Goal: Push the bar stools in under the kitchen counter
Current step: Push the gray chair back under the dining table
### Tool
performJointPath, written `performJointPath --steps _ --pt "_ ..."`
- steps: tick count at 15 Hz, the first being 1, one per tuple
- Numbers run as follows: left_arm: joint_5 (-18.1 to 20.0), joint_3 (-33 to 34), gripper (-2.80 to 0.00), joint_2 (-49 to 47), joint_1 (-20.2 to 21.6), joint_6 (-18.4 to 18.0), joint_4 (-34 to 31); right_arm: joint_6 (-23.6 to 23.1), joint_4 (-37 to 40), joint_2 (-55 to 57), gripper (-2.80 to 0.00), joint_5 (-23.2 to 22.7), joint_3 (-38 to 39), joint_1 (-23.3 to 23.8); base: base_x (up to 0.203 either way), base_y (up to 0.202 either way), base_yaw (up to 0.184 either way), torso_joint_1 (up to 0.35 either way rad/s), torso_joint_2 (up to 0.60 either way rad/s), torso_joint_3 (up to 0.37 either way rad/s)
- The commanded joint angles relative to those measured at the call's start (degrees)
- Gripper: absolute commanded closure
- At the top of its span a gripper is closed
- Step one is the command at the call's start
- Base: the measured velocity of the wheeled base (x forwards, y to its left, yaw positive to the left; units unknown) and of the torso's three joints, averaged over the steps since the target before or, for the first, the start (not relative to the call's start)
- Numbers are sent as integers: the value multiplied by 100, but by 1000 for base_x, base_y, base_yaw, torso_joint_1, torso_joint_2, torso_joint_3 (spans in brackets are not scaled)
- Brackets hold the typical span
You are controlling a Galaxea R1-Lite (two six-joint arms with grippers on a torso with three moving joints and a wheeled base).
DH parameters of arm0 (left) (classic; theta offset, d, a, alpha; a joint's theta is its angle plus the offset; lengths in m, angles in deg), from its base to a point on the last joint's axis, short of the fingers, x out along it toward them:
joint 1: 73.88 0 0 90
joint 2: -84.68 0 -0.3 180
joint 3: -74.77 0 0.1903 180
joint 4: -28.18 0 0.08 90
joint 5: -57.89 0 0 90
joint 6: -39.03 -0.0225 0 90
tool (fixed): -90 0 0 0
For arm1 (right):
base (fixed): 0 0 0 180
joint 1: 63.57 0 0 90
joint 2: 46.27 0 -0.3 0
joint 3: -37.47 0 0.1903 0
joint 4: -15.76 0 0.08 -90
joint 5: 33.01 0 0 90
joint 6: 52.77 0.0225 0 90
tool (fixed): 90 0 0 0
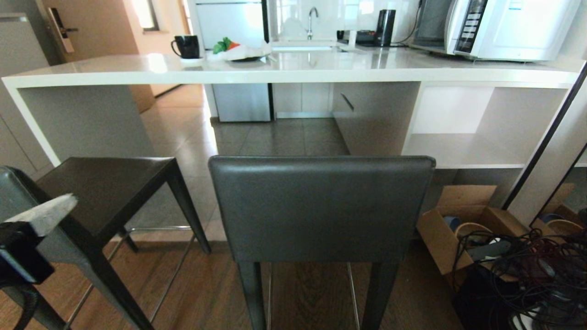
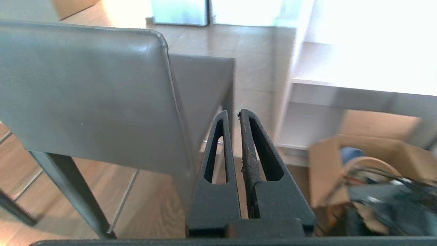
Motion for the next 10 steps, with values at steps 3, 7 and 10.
performJointPath --steps 3,7,10 --pt "-619 424 0 -2549 -769 -17 2239 12 -1356 1795 0 -32 211 -365 0 0 0 0 0 0" --pt "-929 595 0 -4002 -975 -16 4108 13 -2318 2948 0 40 179 -599 0 0 0 0 0 0" --pt "-906 603 0 -4163 -1180 29 4237 77 -2826 3570 0 492 165 -1455 0 0 0 0 0 0"
